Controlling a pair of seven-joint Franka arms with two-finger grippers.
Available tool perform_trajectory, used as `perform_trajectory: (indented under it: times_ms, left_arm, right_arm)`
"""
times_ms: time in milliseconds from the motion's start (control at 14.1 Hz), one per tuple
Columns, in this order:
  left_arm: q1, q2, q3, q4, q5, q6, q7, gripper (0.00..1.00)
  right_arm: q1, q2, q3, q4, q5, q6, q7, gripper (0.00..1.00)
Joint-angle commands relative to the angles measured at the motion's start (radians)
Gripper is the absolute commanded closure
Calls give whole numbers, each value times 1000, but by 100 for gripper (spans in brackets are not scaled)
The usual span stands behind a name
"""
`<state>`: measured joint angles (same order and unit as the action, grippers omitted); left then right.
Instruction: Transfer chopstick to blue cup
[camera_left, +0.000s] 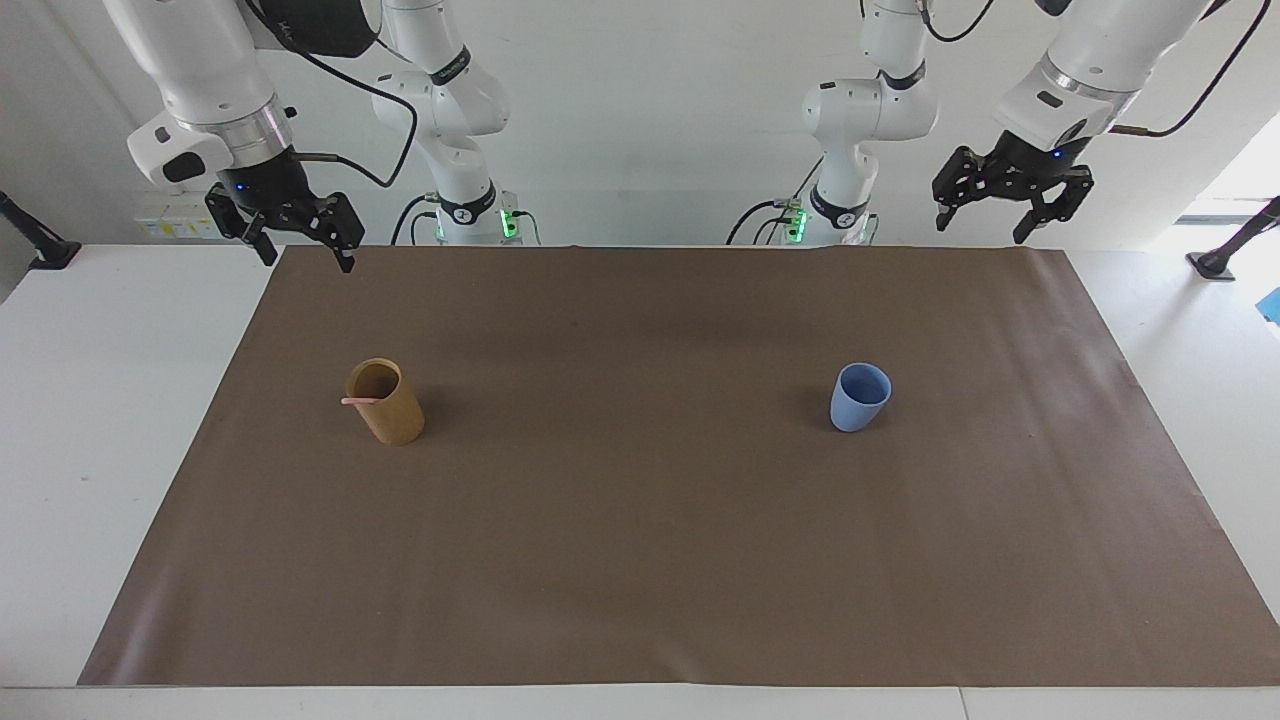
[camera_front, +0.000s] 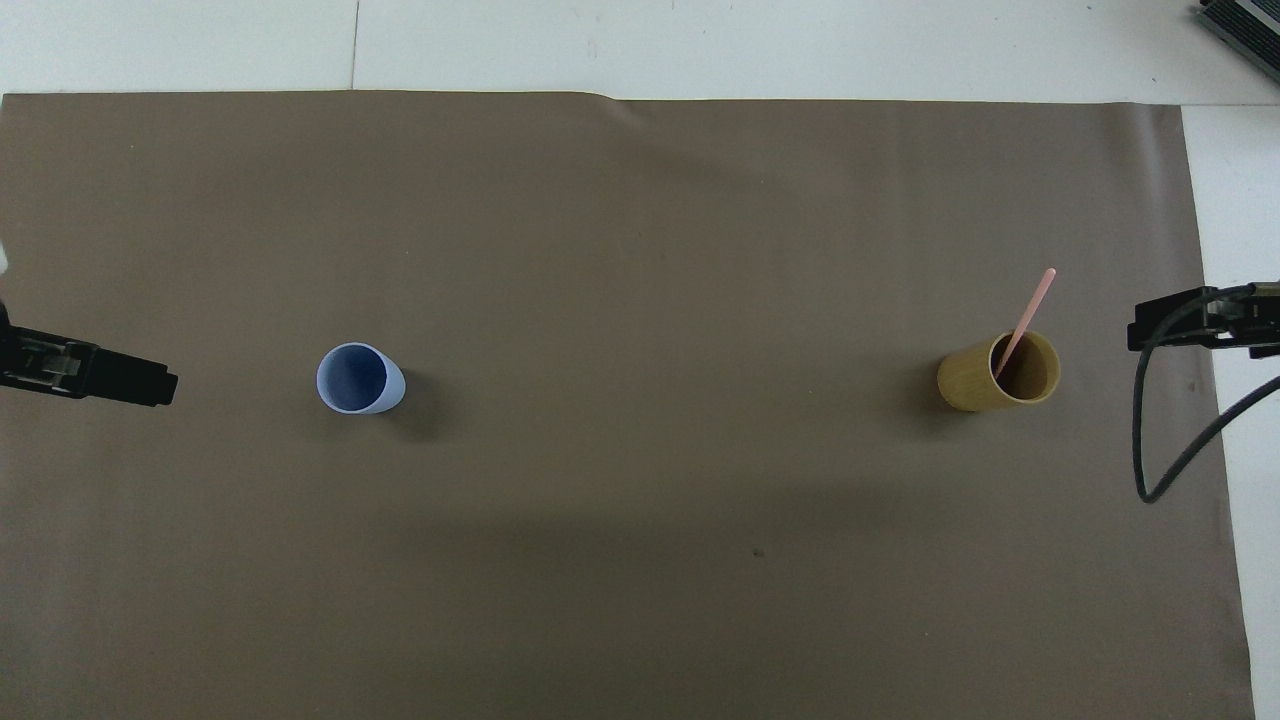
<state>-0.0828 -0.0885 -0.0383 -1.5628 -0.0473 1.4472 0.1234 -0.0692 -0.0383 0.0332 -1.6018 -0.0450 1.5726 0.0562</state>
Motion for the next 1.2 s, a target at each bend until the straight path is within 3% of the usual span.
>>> perform_trajectory:
  times_ms: [0, 212, 566, 1133]
  left_arm:
    - [17, 9, -9, 26, 26, -46, 12, 0]
    - [12, 7, -14, 26, 64, -37, 12, 0]
    - [20, 4, -8, 23, -3, 8, 1, 0]
    - [20, -2, -8, 12, -3, 10, 15, 0]
  right_arm:
    - [-9, 3, 2, 13, 33, -14, -21, 0]
    - [-9, 3, 2, 13, 31, -2, -19, 0]
    - [-7, 3, 1, 11, 30, -6, -22, 0]
    - [-9, 0, 1, 6, 30, -5, -21, 0]
